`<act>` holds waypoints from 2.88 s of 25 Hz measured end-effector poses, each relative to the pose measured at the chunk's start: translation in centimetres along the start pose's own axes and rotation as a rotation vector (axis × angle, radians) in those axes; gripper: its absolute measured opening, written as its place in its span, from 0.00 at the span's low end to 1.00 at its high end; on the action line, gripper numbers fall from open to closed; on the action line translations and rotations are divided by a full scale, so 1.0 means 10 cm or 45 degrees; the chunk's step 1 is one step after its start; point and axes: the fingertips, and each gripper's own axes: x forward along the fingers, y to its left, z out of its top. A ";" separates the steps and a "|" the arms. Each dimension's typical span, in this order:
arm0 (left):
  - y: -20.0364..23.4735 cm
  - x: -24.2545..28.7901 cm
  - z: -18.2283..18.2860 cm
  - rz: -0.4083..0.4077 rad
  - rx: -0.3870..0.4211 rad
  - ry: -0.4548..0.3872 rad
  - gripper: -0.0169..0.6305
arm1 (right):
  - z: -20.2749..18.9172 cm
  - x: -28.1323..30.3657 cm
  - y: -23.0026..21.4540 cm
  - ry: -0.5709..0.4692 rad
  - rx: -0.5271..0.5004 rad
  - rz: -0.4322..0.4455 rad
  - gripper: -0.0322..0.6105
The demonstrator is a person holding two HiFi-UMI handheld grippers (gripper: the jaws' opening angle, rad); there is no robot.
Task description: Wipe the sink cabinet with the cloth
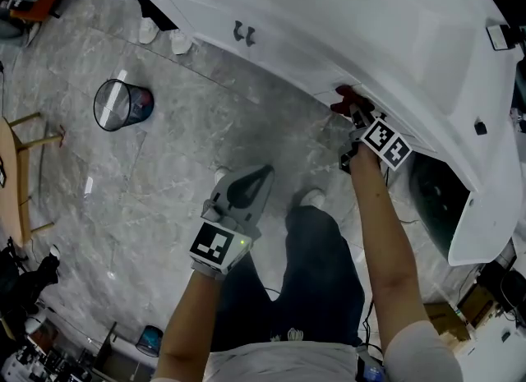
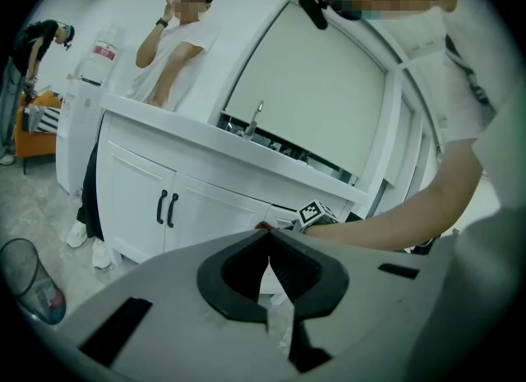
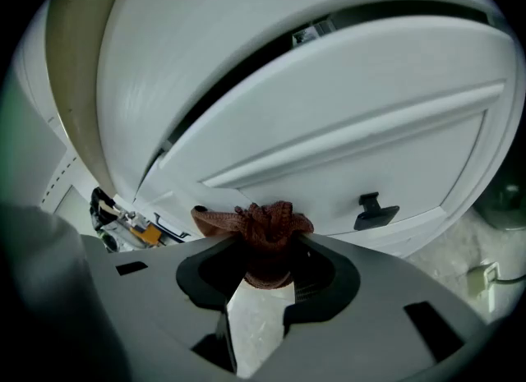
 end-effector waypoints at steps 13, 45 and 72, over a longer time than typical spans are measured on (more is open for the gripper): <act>0.39 0.01 -0.16 0.014 0.029 0.009 0.04 | -0.41 0.53 -0.28 0.020 -0.094 -0.093 0.27; -0.26 0.39 -0.36 -0.096 0.096 0.124 0.04 | -0.36 0.11 -1.36 0.011 0.043 -0.085 0.27; -1.20 0.67 -0.37 -0.061 0.033 0.098 0.04 | 0.19 -0.82 -1.92 -0.045 0.178 -0.035 0.27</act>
